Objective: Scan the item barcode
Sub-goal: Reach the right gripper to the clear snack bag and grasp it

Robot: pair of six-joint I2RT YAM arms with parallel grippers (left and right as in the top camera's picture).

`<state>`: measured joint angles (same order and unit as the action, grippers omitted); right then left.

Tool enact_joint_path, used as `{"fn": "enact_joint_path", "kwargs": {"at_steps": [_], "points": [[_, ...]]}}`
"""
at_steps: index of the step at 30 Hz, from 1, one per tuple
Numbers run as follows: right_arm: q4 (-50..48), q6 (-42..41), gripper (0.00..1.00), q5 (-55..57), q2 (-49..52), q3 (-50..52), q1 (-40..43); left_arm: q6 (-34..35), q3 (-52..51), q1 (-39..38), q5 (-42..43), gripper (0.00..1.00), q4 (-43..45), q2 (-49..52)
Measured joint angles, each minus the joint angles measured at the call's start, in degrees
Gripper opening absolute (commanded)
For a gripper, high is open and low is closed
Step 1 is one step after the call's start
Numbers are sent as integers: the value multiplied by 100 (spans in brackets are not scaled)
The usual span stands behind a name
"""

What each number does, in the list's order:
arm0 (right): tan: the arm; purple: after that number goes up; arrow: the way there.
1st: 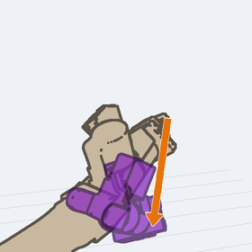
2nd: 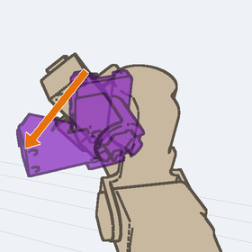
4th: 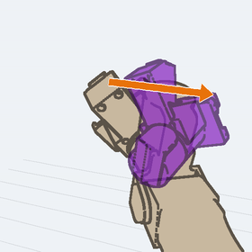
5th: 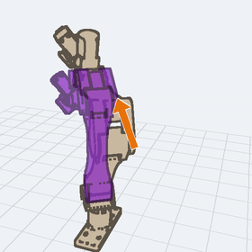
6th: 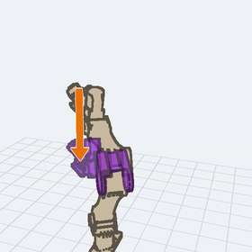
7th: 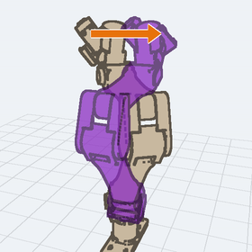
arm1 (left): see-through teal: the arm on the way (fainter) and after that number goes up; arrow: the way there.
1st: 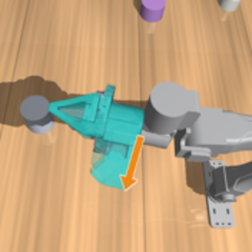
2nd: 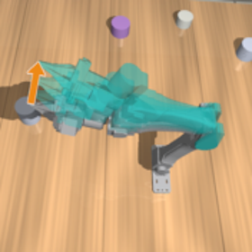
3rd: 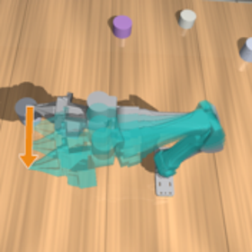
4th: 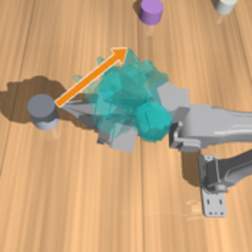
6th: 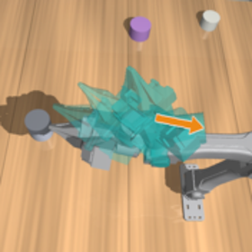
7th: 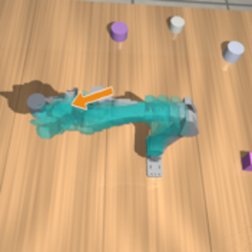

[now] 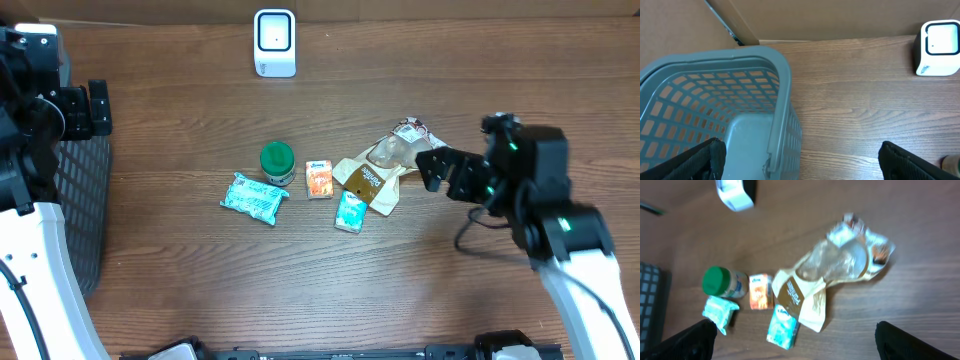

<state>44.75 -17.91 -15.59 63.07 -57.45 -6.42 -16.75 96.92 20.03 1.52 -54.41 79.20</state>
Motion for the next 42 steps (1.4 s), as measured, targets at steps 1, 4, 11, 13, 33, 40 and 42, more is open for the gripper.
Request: {"fn": "enact_joint_path", "kwargs": {"at_steps": [1, 4, 11, 13, 33, 40, 42], "points": [[-59, -37, 96, -79, 306, 0, 0, 0, 0, 0, 0, 100, 2, 0], [-177, -232, 89, -203, 975, 0, 0, 0, 0, 0, 0, 100, 0, 0], [-531, -1464, 87, -310, 2500, 0, 0, 0, 0, 0, 0, 99, 0, 0], [-732, -1738, 87, -354, 2833, 0, 0, 0, 0, 0, 0, 99, 0, 0], [-1062, -173, 30, -925, 3998, -254, -33, 0, 0, 0, 0, 99, 0, 0], [852, 2177, 24, -1016, 4011, -1460, -33, 0, 0, 0, 0, 100, 2, 0], [1023, 2546, 27, -1036, 4009, -1650, -33, 0, 0, 0, 0, 100, 0, 0]]}}
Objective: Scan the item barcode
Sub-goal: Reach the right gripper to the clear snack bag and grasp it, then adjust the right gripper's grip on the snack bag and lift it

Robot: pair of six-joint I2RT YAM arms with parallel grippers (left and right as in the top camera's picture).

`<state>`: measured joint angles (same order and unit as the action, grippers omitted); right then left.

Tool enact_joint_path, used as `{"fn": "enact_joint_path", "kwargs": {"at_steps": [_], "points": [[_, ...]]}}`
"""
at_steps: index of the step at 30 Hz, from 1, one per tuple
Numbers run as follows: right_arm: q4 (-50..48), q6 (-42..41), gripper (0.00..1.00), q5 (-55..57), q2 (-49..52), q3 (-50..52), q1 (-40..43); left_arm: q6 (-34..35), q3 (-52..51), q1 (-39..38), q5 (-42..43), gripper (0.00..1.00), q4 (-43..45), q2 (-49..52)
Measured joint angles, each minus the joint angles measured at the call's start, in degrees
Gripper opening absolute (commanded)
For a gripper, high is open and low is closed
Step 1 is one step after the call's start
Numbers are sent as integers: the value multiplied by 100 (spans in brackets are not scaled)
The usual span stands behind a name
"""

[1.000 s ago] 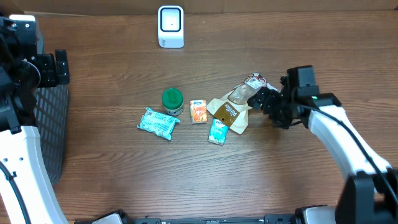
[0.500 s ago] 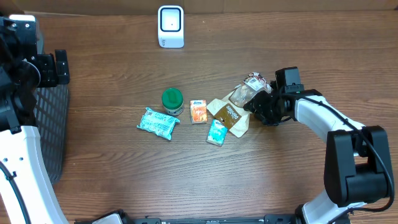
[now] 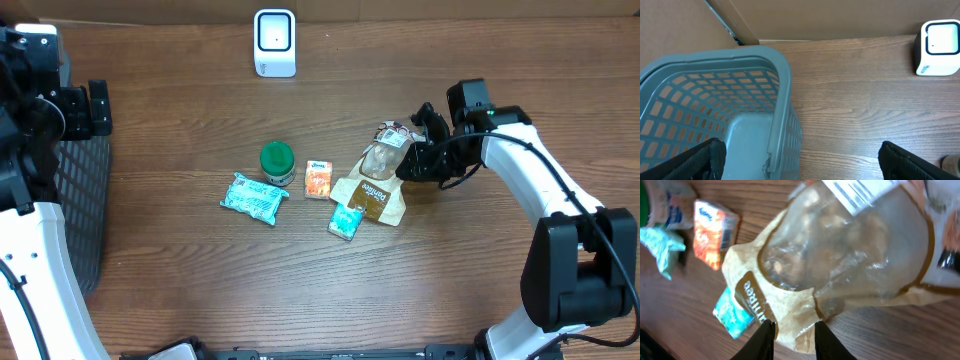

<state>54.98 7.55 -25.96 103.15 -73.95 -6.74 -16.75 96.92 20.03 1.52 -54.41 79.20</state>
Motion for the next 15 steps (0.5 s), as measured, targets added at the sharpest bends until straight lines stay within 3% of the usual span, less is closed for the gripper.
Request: {"fn": "enact_joint_path", "kwargs": {"at_steps": [1, 2, 5, 11, 15], "points": [[48, 173, 44, -11, 0, -52, 0, 0, 0, 0, 0, 100, 0, 0], [76, 229, 53, -17, 0, -55, 0, 0, 0, 0, 0, 99, -2, 0], [0, -278, 68, -20, 0, -50, 0, 0, 0, 0, 0, 99, -2, 0], [-439, -2229, 70, -55, 0, 396, -11, 0, 0, 0, 0, 100, 0, 0], [-990, -2837, 69, -79, 0, 872, -26, 0, 0, 0, 2, 99, 0, 0]]}}
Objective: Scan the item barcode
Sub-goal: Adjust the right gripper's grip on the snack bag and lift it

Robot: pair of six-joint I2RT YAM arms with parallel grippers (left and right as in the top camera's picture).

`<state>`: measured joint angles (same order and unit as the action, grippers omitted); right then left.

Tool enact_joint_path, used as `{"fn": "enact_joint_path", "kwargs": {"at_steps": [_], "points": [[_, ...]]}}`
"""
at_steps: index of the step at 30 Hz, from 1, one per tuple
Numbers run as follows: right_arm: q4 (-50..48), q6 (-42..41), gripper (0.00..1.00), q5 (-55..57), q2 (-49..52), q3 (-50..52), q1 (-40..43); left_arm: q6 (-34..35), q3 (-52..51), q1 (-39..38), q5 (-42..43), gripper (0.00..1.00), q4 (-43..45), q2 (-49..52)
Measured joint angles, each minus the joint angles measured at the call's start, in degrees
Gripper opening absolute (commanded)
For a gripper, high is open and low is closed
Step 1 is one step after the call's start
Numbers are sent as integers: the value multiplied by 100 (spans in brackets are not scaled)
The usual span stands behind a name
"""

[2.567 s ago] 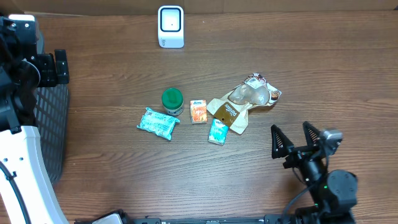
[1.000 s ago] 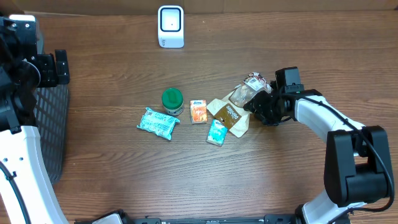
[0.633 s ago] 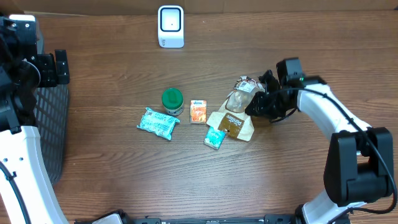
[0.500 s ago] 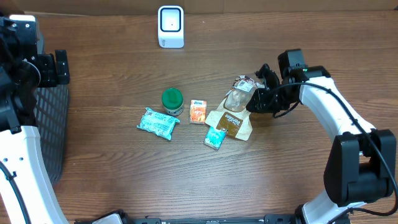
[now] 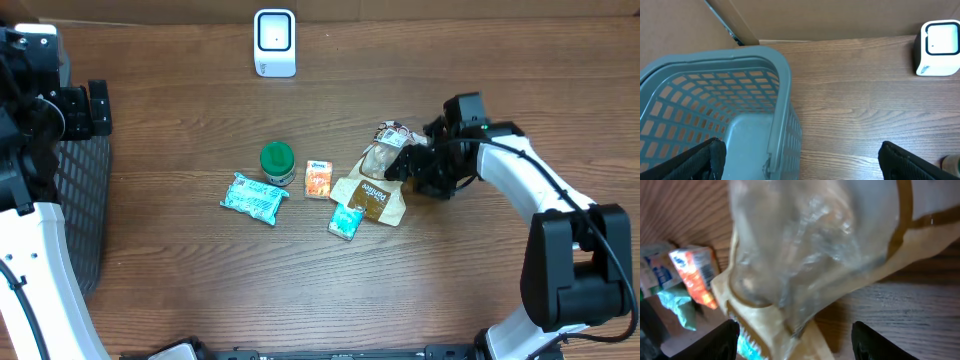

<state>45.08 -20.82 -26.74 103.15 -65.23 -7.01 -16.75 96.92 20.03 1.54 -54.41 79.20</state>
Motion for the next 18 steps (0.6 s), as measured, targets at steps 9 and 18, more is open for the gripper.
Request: {"fn": "enact_joint_path", "kwargs": {"at_steps": [9, 18], "points": [[-1274, -354, 65, -46, 0, 745, -22, 0, 0, 0, -2, 100, 0, 0], [-1880, -201, 25, -129, 0, 1008, -22, 0, 0, 0, -2, 100, -2, 0]]}}
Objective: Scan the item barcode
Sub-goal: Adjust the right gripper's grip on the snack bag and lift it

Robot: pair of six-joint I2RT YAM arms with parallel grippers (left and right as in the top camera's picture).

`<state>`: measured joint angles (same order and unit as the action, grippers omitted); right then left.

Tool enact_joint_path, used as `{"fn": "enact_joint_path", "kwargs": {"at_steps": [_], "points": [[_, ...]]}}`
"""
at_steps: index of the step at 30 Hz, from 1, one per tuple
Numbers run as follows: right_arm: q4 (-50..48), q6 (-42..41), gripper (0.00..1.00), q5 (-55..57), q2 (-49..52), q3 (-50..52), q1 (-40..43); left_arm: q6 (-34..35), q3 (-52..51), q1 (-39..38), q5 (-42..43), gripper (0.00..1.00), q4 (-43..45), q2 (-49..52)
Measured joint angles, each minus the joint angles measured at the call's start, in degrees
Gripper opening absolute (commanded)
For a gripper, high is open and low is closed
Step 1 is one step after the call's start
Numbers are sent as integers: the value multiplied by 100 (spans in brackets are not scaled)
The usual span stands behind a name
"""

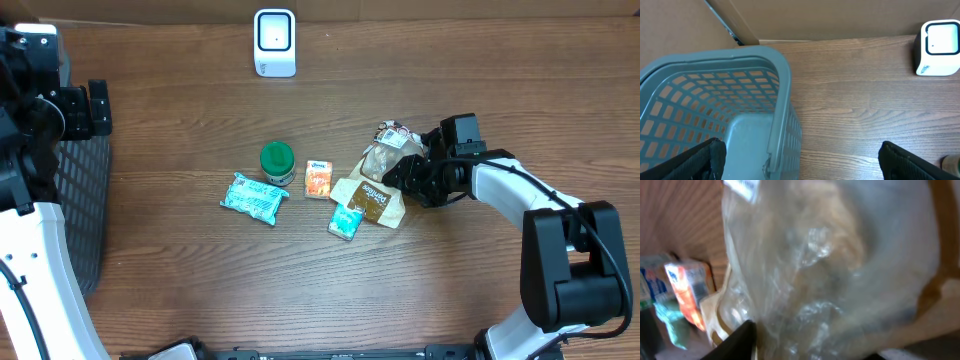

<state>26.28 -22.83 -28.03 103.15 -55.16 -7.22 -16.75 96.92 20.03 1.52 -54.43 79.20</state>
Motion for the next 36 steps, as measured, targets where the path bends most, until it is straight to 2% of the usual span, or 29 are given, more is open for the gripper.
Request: {"fn": "enact_joint_path", "kwargs": {"at_steps": [3, 4, 9, 12, 16, 20, 22, 28, 36], "points": [[-149, 216, 5, -15, 0, 4, -4, 0, 0, 0, 0, 100, 0, 0], [-186, 282, 4, -37, 0, 4, -2, 0, 0, 0, 0, 99, 2, 0], [-293, 509, 4, -269, 0, 4, -4, 0, 0, 0, 0, 100, 0, 0], [20, 575, 4, -409, 0, -111, -2, 0, 0, 0, 0, 99, 2, 0], [1093, 1088, 4, -763, 0, -669, -2, 0, 0, 0, 0, 99, 0, 0], [2450, 2096, 4, -975, -2, -1550, -31, 0, 0, 0, 0, 100, 0, 0], [2793, 2632, 4, -984, -4, -1834, -72, 0, 0, 0, 0, 100, 0, 0], [2857, 3523, 4, -385, -11, -1838, -199, 0, 0, 0, 0, 99, 0, 0], [2496, 3829, 4, 175, -11, -1735, -101, 0, 0, 0, 0, 100, 2, 0]]}}
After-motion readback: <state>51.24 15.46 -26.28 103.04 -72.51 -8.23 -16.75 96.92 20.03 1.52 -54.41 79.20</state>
